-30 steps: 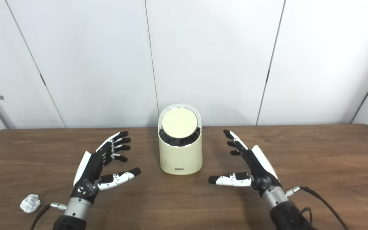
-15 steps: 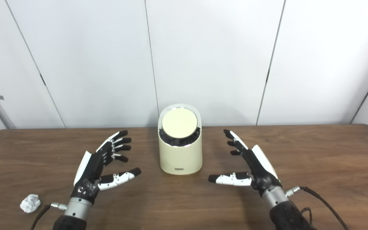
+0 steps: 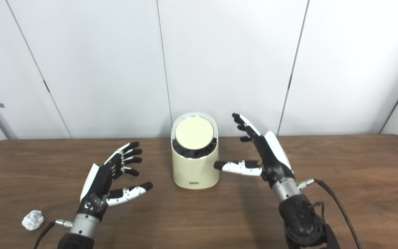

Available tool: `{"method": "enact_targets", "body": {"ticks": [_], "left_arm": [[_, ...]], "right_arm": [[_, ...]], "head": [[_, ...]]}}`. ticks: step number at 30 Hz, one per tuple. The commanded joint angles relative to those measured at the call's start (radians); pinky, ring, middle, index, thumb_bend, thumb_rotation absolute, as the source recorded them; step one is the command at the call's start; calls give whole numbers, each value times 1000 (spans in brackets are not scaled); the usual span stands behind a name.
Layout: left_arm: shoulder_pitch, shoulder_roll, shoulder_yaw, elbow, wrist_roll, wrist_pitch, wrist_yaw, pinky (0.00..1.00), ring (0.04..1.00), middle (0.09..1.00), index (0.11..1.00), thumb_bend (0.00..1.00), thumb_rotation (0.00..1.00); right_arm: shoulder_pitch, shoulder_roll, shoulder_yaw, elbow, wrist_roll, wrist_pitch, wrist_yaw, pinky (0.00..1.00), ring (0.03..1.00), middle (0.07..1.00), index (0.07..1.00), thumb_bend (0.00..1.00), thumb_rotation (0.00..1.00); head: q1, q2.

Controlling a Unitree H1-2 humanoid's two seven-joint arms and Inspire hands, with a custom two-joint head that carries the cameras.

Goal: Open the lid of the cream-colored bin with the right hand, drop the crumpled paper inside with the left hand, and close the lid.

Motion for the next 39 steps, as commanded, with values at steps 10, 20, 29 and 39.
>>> {"method": "enact_targets", "body": {"ticks": [10, 20, 29, 39], "left_arm": [[-28, -2, 0, -23, 3, -34, 5, 591, 752, 812, 867, 746, 47], [-25, -7, -4, -28, 0, -28, 4, 598, 759, 817, 869, 742, 47], [-25, -11, -9, -28, 7, -32, 8, 590, 749, 811, 863, 745, 37], [-26, -10, -8, -32, 7, -24, 6, 603, 763, 818, 867, 741, 49]], "right_arm": [[-131, 27, 22, -25, -72, 44, -41, 746, 867, 894, 901, 810, 429], [-215, 45, 64, -9, -138, 135, -47, 720, 849, 890, 890, 781, 377], [-261, 75, 85, 18, -160, 179, -51, 682, 834, 887, 884, 781, 340], [-287, 108, 108, 74, -197, 214, -75, 680, 827, 885, 879, 798, 295]], "head": [[4, 4], [5, 7], [9, 11], [12, 15]]}}
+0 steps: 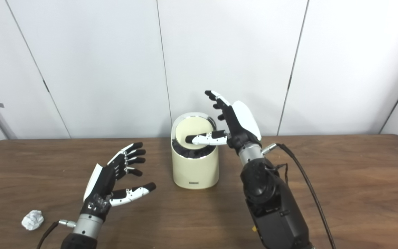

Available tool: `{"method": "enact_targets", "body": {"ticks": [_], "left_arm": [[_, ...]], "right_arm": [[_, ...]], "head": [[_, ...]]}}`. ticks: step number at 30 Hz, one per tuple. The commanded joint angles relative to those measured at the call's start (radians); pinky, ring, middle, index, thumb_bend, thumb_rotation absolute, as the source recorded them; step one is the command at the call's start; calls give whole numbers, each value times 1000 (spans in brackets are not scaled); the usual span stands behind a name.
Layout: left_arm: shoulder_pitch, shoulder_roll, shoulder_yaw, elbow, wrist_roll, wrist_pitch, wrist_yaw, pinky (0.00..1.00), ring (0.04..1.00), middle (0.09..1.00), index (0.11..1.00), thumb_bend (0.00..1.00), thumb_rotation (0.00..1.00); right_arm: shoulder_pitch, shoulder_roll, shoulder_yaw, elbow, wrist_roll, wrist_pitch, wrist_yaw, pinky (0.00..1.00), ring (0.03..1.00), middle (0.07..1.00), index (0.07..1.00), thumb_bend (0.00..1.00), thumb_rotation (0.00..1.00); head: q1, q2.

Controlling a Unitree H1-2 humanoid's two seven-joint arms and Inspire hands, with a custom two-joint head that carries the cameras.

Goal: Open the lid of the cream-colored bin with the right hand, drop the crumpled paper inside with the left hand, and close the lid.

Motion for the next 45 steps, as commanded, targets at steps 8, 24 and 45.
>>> {"method": "enact_targets", "body": {"ticks": [8, 24, 45], "left_arm": [[-26, 3, 1, -37, 11, -23, 5, 601, 753, 814, 866, 737, 44], [-25, 7, 5, -47, 14, -11, 4, 602, 751, 811, 863, 738, 59], [-19, 1, 4, -55, 9, -10, 0, 590, 752, 813, 863, 731, 46]], "right_arm": [[-79, 2, 23, 35, -37, -6, -43, 711, 852, 886, 872, 809, 292], [-76, -28, 3, 92, -15, -20, -84, 697, 830, 873, 856, 716, 297], [-45, -103, 92, 50, -106, -26, -60, 663, 804, 857, 859, 854, 52]], "head": [[1, 1], [2, 9], [5, 21]]}}
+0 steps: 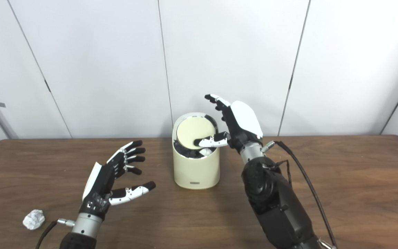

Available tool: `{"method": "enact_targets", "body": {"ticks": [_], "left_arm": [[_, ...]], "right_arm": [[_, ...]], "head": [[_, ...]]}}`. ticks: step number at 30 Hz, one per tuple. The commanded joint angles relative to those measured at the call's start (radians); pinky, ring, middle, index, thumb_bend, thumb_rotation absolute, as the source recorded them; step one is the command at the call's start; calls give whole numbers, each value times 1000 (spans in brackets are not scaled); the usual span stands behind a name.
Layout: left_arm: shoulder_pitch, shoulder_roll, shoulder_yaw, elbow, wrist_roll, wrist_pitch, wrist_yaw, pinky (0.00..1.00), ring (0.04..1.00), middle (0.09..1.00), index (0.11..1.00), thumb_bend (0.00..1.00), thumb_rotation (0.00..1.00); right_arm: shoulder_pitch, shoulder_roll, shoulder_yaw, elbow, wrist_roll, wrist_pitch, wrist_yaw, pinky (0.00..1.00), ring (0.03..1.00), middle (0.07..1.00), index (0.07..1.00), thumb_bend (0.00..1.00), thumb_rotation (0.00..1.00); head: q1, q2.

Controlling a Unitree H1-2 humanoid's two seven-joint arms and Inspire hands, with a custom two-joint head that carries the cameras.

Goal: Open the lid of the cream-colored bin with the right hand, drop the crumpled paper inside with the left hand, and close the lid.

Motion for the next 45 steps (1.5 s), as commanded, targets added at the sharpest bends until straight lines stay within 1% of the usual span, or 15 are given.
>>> {"method": "enact_targets", "body": {"ticks": [1, 5, 8, 14, 19, 32, 34, 35, 37, 38, 39, 41, 42, 43, 45], "left_arm": [[-19, 0, 3, -33, -4, -15, 2, 590, 753, 814, 863, 730, 44], [-19, -1, 4, -30, -4, -17, 3, 590, 757, 817, 866, 730, 47], [-19, -1, 4, -28, -6, -21, 3, 590, 754, 814, 865, 728, 44], [-18, -1, 6, -32, -5, -16, 3, 595, 759, 818, 868, 731, 63], [-18, 0, 6, -33, -8, -19, 1, 596, 758, 814, 864, 733, 55], [-21, -1, 6, -35, -8, -10, 1, 594, 757, 815, 865, 734, 52], [-21, -1, 6, -35, -9, -10, 0, 597, 759, 816, 865, 735, 52], [-22, 0, 7, -34, -10, -11, 0, 604, 761, 818, 866, 735, 54], [-22, 0, 6, -34, -8, -11, 1, 605, 761, 819, 866, 736, 56], [-23, 0, 6, -32, -8, -12, 1, 605, 761, 819, 866, 736, 57], [-23, 1, 6, -32, -8, -11, 0, 603, 760, 820, 867, 736, 58], [-24, 2, 6, -31, -7, -13, 0, 602, 759, 819, 866, 736, 56], [-25, 4, 6, -30, -6, -15, 0, 602, 757, 818, 866, 732, 49], [-25, 5, 6, -28, -5, -17, 0, 598, 756, 817, 866, 733, 49], [-27, 6, 6, -27, -5, -18, 0, 595, 757, 816, 866, 732, 49]], "right_arm": [[-19, -28, 8, -15, -43, 0, 6, 671, 805, 855, 861, 856, 44], [-19, -40, 33, -23, -77, -18, 4, 733, 820, 853, 862, 865, 28], [-20, -58, 67, -24, -129, -40, -8, 722, 815, 846, 859, 870, 57], [-19, -78, 103, -26, -212, -57, -17, 743, 813, 856, 875, 839, 100], [-17, -77, 104, -30, -233, -56, -10, 746, 818, 861, 881, 842, 105], [-9, -71, 91, -33, -220, -52, 1, 712, 812, 848, 873, 846, 108], [-7, -65, 78, -34, -202, -54, -5, 712, 810, 848, 871, 829, 120], [-6, -59, 67, -36, -185, -53, -5, 712, 813, 854, 876, 804, 145], [-2, -30, 20, -48, -119, -43, -9, 725, 818, 857, 870, 796, 144], [0, -11, -10, -57, -80, -33, -8, 724, 817, 856, 866, 794, 145], [1, 18, -62, -70, 0, -27, -4, 709, 813, 856, 863, 784, 150], [-5, 54, -150, -83, 138, -38, 6, 687, 817, 866, 865, 751, 148], [-10, 62, -183, -87, 186, -48, 11, 663, 810, 868, 869, 731, 175], [-14, 65, -208, -93, 218, -52, 15, 664, 807, 861, 867, 727, 194], [-22, 59, -236, -103, 254, -57, 14, 658, 802, 850, 860, 728, 230]], "head": [[2, 1], [4, 2], [5, 2], [5, 2], [5, 3], [5, 4], [5, 4], [5, 4], [5, 4], [5, 1], [6, 1], [5, 1], [3, 1], [3, 1], [2, 1]]}}
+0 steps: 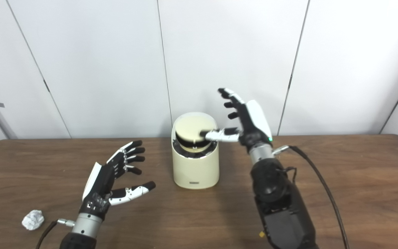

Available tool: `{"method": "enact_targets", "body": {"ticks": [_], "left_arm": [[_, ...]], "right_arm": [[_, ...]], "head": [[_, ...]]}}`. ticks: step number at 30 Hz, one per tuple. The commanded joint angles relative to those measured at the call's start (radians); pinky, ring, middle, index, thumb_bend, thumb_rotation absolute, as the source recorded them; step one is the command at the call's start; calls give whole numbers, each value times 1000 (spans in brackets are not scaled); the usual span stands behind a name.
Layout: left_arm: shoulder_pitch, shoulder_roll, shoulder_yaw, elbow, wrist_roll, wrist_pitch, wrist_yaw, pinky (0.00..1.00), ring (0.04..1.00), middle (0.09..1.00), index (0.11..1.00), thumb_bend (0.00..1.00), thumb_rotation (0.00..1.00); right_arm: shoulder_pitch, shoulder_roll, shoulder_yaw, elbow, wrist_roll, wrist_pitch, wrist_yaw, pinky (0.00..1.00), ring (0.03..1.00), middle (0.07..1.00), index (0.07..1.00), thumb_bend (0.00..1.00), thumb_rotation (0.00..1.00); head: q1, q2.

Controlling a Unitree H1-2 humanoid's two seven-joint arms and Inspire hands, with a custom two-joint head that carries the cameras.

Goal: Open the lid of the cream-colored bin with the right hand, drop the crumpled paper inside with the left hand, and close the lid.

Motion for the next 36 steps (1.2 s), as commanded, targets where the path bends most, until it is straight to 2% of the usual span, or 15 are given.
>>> {"method": "enact_targets", "body": {"ticks": [1, 5, 8, 9, 12, 14, 18, 21, 26, 28, 29, 30, 34, 35, 36], "left_arm": [[-29, 6, 5, -26, -4, -19, 0, 597, 757, 816, 865, 732, 48], [-32, 7, 5, -24, -7, -16, -3, 600, 751, 813, 864, 730, 41], [-34, 8, 5, -22, -3, -19, -2, 599, 749, 811, 864, 729, 41], [-35, 9, 5, -21, -4, -21, -3, 600, 749, 811, 864, 729, 40], [-37, 9, 5, -19, -7, -20, -6, 600, 757, 815, 866, 729, 46], [-39, 9, 4, -20, -7, -20, -7, 597, 755, 814, 865, 728, 40], [-39, 9, 3, -24, -9, -15, -8, 600, 756, 816, 865, 728, 44], [-36, 10, 3, -26, -10, -16, -9, 602, 759, 816, 862, 732, 47], [-31, 12, 3, -32, -6, -20, -9, 598, 756, 815, 858, 732, 50], [-27, 8, 2, -39, -6, -16, -8, 599, 755, 815, 855, 734, 46], [-25, 7, 2, -41, -7, -17, -8, 595, 754, 815, 854, 737, 49], [-24, 3, -2, -41, -3, -20, -6, 591, 754, 815, 854, 738, 53], [-18, -17, -20, -44, 45, -16, 14, 575, 758, 818, 865, 727, 63], [-17, -23, -22, -45, 51, -12, 17, 574, 760, 819, 865, 731, 68], [-15, -29, -24, -46, 60, -9, 23, 575, 763, 822, 864, 733, 74]], "right_arm": [[-55, -17, -29, -48, 41, -29, -9, 653, 799, 845, 855, 729, 242], [-27, -30, -54, -115, 66, 1, -5, 651, 785, 833, 839, 711, 286], [1, -40, -62, -158, 76, 33, 2, 695, 806, 868, 858, 672, 343], [21, -48, -65, -167, 83, 22, 3, 701, 808, 871, 861, 666, 347], [71, -70, -74, -174, 123, -27, 12, 729, 827, 876, 873, 668, 401], [112, -82, -81, -172, 167, -65, 27, 730, 840, 883, 883, 696, 371], [194, -130, -78, -117, 256, -193, 81, 688, 835, 903, 901, 816, 347], [248, -159, -71, -79, 318, -264, 130, 723, 841, 900, 916, 843, 284], [297, -188, -50, -58, 333, -316, 169, 777, 889, 930, 943, 934, 332], [309, -200, -41, -62, 319, -332, 176, 774, 895, 935, 945, 957, 340], [314, -204, -39, -57, 317, -343, 179, 781, 900, 940, 950, 955, 339], [319, -210, -41, -53, 320, -351, 182, 793, 905, 943, 955, 946, 335], [331, -226, -55, -29, 349, -371, 195, 855, 926, 967, 971, 898, 275], [332, -229, -58, -24, 351, -369, 195, 873, 934, 975, 974, 892, 267], [332, -233, -60, -20, 346, -366, 193, 883, 940, 980, 976, 886, 260]], "head": [[2, 1], [0, 0], [-2, -1], [-3, 0], [-2, -1], [-2, -1], [-2, -3], [-3, -3], [9, -2], [77, -2], [77, -2], [137, -4], [251, -13], [251, -13], [292, -18]]}}
